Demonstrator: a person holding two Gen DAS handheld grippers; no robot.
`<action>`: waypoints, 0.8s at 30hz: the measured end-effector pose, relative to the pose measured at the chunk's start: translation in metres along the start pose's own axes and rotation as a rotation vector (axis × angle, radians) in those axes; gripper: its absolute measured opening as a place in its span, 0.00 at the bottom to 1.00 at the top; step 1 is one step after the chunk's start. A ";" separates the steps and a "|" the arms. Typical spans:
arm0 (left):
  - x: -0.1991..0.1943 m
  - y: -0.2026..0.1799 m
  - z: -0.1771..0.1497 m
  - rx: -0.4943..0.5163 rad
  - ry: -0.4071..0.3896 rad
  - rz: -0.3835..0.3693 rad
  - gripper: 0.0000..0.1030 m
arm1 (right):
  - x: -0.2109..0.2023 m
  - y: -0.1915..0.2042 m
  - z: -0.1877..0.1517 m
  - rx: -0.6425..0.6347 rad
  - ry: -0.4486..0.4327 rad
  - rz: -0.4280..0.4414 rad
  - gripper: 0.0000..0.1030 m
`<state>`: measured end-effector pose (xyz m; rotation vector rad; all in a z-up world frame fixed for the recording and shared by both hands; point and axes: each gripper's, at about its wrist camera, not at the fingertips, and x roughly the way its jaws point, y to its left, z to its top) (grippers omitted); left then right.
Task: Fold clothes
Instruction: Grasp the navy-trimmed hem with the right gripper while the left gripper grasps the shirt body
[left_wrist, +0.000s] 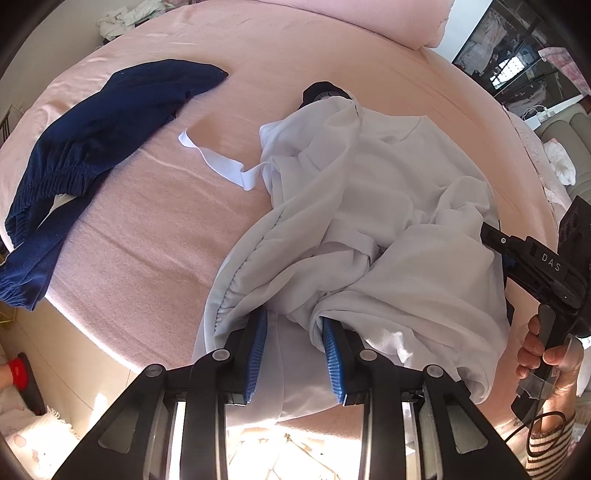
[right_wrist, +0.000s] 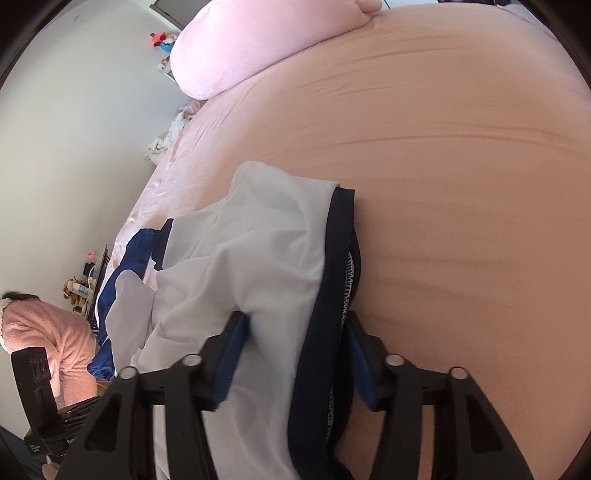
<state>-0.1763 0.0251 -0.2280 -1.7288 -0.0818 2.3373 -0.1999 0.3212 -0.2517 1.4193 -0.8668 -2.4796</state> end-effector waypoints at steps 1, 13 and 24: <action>0.000 0.001 0.000 -0.004 0.004 -0.005 0.27 | 0.002 0.001 -0.001 -0.007 0.009 -0.002 0.29; -0.048 -0.008 0.012 -0.042 -0.011 -0.103 0.62 | 0.002 0.013 -0.009 -0.072 -0.015 -0.068 0.18; -0.026 -0.014 0.051 -0.040 -0.030 -0.023 0.64 | -0.002 0.033 -0.015 -0.217 -0.073 -0.229 0.17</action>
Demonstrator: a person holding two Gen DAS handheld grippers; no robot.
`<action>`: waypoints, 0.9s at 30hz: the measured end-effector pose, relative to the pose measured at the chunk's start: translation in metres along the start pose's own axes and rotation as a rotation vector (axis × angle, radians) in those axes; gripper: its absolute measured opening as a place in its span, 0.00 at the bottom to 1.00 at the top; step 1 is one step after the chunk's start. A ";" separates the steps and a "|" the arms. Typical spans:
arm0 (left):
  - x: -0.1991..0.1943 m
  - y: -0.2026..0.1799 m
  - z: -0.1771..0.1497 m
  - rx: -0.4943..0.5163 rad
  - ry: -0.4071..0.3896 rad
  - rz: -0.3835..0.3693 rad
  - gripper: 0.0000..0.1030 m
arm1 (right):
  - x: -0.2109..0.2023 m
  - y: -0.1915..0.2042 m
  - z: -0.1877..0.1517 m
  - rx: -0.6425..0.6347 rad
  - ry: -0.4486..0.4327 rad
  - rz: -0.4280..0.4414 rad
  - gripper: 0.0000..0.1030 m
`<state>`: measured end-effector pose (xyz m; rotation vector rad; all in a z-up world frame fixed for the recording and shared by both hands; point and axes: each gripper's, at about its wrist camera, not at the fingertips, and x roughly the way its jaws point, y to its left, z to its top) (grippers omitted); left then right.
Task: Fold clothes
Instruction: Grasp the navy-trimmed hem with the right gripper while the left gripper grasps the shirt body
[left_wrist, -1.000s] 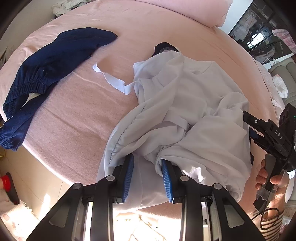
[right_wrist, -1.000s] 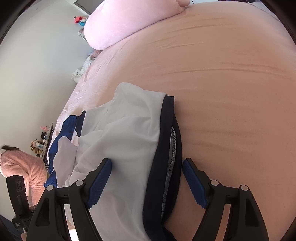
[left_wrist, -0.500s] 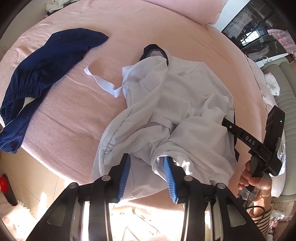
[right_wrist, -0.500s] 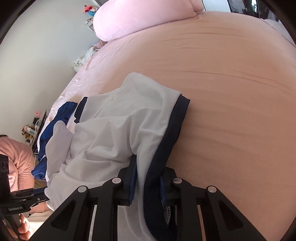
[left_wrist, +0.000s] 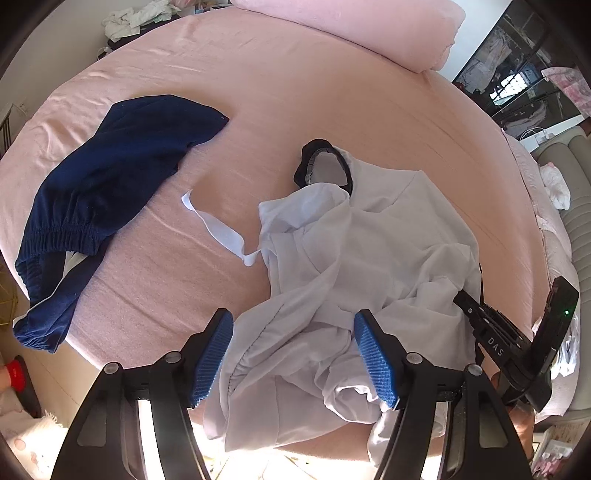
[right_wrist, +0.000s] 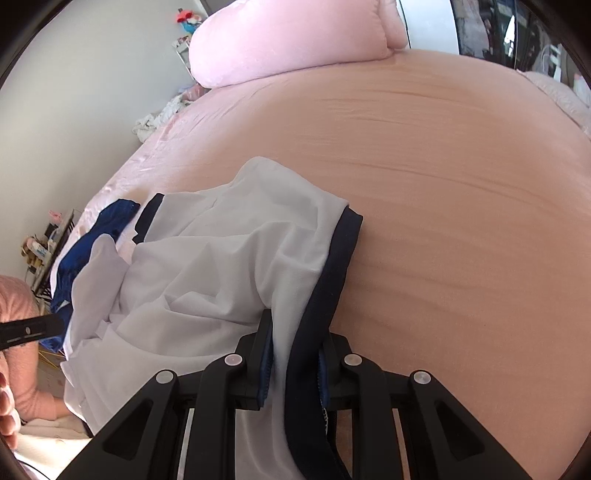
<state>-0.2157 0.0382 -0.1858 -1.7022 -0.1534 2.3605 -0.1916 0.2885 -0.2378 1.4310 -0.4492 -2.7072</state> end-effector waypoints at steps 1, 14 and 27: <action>0.002 -0.002 0.003 0.002 -0.007 0.002 0.64 | 0.000 0.001 0.000 -0.003 -0.001 -0.005 0.16; 0.039 -0.019 0.024 0.069 0.020 0.095 0.64 | -0.006 -0.010 -0.001 0.025 0.005 -0.016 0.16; 0.053 -0.035 0.030 0.149 -0.098 0.069 0.17 | -0.012 -0.001 -0.005 -0.102 -0.007 -0.155 0.13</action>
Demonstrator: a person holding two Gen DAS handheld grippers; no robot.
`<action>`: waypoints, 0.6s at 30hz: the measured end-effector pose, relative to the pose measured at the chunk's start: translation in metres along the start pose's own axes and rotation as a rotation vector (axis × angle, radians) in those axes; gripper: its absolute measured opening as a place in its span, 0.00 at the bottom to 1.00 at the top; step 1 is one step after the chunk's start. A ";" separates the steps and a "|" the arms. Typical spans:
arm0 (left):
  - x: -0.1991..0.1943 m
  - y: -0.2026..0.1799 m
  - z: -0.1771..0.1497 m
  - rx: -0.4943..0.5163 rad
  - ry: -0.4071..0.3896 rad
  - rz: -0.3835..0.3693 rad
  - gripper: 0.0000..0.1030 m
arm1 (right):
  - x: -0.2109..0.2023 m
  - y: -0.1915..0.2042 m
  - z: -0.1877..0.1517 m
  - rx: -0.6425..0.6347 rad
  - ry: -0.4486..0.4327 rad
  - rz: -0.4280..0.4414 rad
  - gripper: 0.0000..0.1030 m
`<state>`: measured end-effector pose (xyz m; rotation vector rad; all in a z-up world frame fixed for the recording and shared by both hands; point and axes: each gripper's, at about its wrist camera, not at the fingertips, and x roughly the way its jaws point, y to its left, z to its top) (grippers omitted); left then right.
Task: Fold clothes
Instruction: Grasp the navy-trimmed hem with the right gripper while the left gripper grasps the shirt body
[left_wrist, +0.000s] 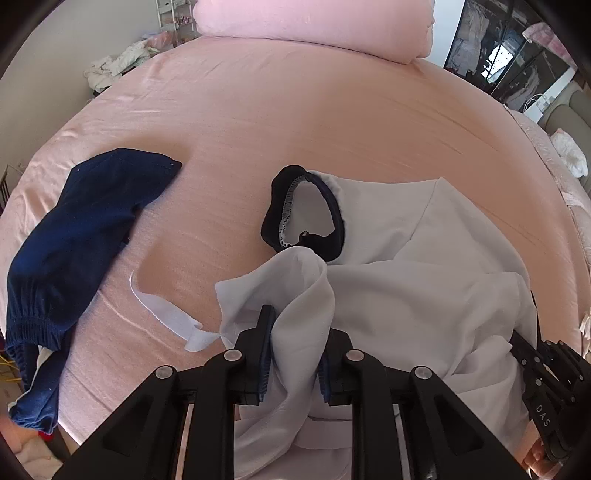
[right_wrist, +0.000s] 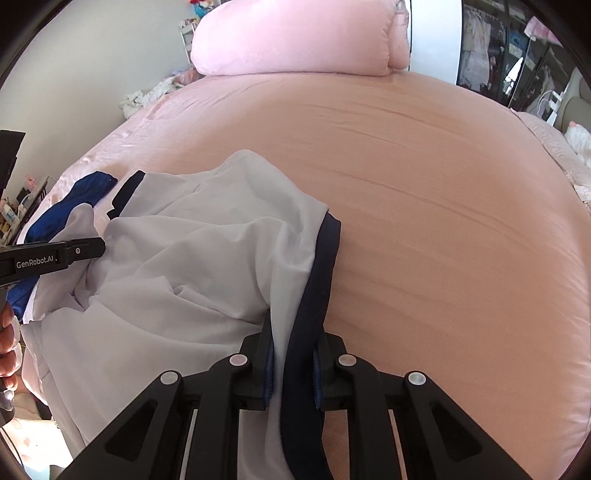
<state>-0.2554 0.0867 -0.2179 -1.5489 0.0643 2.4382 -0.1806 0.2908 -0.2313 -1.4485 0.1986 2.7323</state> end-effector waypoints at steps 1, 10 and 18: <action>-0.001 -0.001 -0.001 -0.001 0.001 -0.021 0.16 | 0.000 -0.002 0.000 0.005 0.001 -0.004 0.13; -0.009 -0.009 -0.002 -0.004 0.023 -0.168 0.16 | -0.006 -0.011 -0.003 0.013 -0.002 -0.063 0.13; -0.018 -0.033 -0.003 0.013 0.074 -0.303 0.16 | -0.015 -0.020 -0.008 0.010 0.002 -0.143 0.13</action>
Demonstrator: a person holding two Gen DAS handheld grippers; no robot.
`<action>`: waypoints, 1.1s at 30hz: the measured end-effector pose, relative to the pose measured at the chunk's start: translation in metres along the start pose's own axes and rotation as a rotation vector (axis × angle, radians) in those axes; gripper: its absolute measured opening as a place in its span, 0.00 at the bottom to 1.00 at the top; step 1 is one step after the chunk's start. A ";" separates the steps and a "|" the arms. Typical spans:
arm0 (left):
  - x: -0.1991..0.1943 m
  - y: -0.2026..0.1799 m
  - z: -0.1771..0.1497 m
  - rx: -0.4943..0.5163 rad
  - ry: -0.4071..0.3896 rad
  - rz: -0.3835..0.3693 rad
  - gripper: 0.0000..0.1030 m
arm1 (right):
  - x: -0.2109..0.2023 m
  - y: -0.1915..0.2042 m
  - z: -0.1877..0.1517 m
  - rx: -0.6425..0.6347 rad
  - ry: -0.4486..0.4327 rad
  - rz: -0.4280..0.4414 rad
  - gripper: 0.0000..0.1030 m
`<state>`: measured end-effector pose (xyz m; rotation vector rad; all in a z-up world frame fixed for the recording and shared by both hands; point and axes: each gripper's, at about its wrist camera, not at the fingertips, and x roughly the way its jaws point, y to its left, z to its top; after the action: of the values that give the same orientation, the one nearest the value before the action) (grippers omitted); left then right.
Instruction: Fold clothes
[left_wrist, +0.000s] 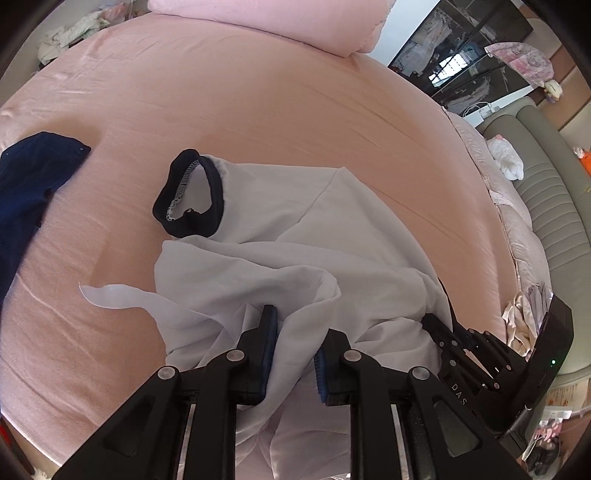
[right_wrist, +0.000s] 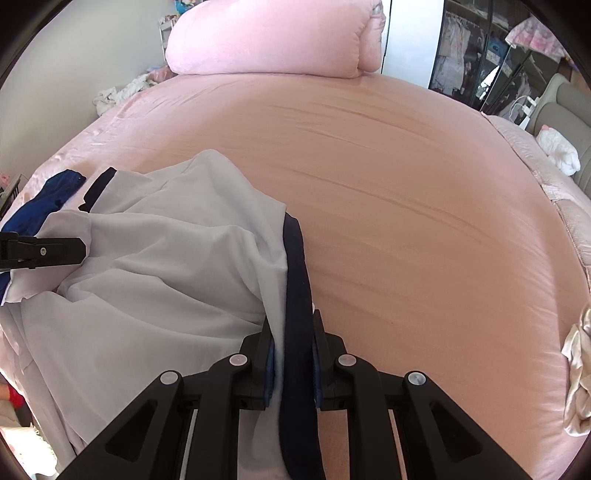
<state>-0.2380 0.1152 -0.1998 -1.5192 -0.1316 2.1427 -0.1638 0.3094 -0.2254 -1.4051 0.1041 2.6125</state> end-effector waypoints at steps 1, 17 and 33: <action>0.001 -0.005 0.000 0.012 0.005 -0.009 0.16 | -0.001 -0.003 -0.001 0.006 0.004 -0.010 0.13; 0.015 -0.067 -0.006 0.160 0.063 -0.090 0.16 | -0.021 -0.063 -0.023 0.082 0.022 -0.131 0.12; 0.021 -0.139 -0.015 0.346 0.109 -0.172 0.16 | -0.038 -0.132 -0.057 0.227 0.087 -0.230 0.12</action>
<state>-0.1818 0.2424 -0.1737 -1.3644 0.1356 1.8316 -0.0721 0.4263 -0.2223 -1.3629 0.2285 2.2748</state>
